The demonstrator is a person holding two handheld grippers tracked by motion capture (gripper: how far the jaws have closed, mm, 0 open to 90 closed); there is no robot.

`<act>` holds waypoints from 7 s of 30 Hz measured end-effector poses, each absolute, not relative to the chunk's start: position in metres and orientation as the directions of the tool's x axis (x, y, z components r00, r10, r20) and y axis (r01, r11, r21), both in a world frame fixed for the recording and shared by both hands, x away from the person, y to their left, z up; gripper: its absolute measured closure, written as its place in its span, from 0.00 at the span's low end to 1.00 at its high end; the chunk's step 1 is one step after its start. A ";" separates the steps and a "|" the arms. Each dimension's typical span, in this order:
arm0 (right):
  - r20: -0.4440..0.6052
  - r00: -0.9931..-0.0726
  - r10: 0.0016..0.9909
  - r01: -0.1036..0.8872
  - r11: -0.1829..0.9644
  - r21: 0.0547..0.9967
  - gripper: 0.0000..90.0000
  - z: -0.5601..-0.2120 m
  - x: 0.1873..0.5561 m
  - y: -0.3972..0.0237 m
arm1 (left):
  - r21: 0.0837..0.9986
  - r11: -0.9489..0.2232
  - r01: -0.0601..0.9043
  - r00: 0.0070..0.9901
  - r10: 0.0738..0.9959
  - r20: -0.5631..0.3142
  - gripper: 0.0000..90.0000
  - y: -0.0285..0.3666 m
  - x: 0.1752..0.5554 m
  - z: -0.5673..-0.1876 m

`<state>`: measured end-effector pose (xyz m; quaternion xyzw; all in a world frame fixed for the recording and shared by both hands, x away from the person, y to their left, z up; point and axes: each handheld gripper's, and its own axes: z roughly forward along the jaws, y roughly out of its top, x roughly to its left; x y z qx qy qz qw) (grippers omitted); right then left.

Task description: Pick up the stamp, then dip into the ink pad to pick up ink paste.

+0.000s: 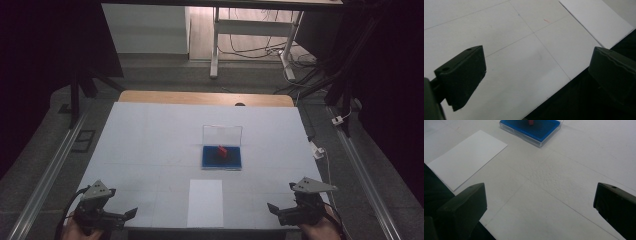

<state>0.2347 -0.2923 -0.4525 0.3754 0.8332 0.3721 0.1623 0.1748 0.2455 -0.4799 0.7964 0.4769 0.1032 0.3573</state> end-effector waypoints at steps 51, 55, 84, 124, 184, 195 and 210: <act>-0.021 -0.772 0.636 0.416 0.530 0.739 0.00 -0.454 0.299 -0.218 | 0.676 -0.299 0.674 0.532 0.831 -0.163 0.01 0.245 0.174 -0.479; -0.025 -0.775 0.632 0.414 0.537 0.735 0.00 -0.455 0.307 -0.212 | 0.671 -0.320 0.669 0.547 0.823 -0.153 0.01 0.243 0.174 -0.479; -0.009 -0.781 0.625 0.443 0.564 0.697 0.00 -0.465 0.358 -0.169 | 0.673 -0.304 0.674 0.553 0.812 -0.188 0.00 0.246 0.175 -0.480; 0.028 -0.809 0.587 0.460 0.602 0.653 0.85 -0.487 0.417 -0.141 | 0.669 -0.316 0.673 0.561 0.808 -0.182 0.00 0.245 0.176 -0.480; -0.111 -0.822 0.558 0.379 0.682 0.626 0.90 -0.488 0.407 -0.139 | 0.659 -0.327 0.677 0.566 0.804 -0.183 0.01 0.244 0.177 -0.481; -0.110 -0.814 0.571 0.385 0.672 0.633 0.90 -0.489 0.406 -0.139 | 0.657 -0.324 0.681 0.563 0.805 -0.188 0.01 0.244 0.178 -0.481; -0.119 -0.819 0.561 0.364 0.668 0.649 0.90 -0.491 0.405 -0.140 | 0.658 -0.319 0.682 0.562 0.805 -0.192 0.01 0.245 0.178 -0.481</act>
